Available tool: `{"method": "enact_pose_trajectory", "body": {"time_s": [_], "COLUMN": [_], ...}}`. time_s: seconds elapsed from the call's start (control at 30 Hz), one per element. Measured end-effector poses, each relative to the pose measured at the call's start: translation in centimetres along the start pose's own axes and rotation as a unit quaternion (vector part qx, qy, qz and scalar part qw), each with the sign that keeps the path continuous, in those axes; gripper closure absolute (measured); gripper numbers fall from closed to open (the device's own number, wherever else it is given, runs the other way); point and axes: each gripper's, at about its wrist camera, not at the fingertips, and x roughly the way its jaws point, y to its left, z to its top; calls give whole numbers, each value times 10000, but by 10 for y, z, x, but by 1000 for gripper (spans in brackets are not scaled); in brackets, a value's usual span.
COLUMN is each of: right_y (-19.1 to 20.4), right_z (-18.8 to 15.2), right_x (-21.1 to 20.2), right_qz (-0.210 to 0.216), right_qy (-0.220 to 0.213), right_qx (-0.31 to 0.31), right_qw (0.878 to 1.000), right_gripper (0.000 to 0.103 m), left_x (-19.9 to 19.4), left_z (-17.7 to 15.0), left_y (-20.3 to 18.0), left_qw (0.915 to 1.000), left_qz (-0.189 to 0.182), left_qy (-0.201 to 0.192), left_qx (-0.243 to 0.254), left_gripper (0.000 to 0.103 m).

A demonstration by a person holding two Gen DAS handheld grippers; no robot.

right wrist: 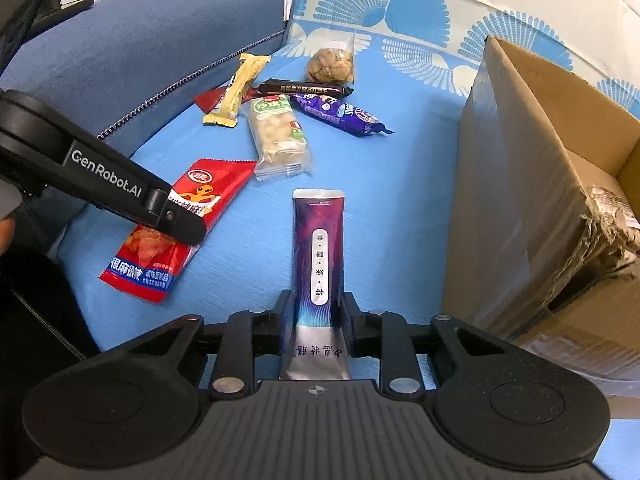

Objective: Organize snacks
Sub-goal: 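Grasp the red spicy strip packet with the left tool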

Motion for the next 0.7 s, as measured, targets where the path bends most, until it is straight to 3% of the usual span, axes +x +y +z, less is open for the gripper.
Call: {"method": "enact_pose_trajectory", "body": {"time_s": [0.13, 0.7], "right_y": [3, 4], "right_z": [-1, -2], "right_x": [4, 4], "right_qz": [-26, -1], "right_qy": [70, 34], "right_qx": [-54, -149], "right_qw": [10000, 9999], "right_gripper": [70, 74], "left_x": [1, 1], "left_z": [0, 1], "left_y": [-1, -2], "left_qw": [10000, 9999], "left_qz": [10, 33], "left_qy": [9, 5], "left_qx": [40, 108], "left_gripper": [48, 48]}}
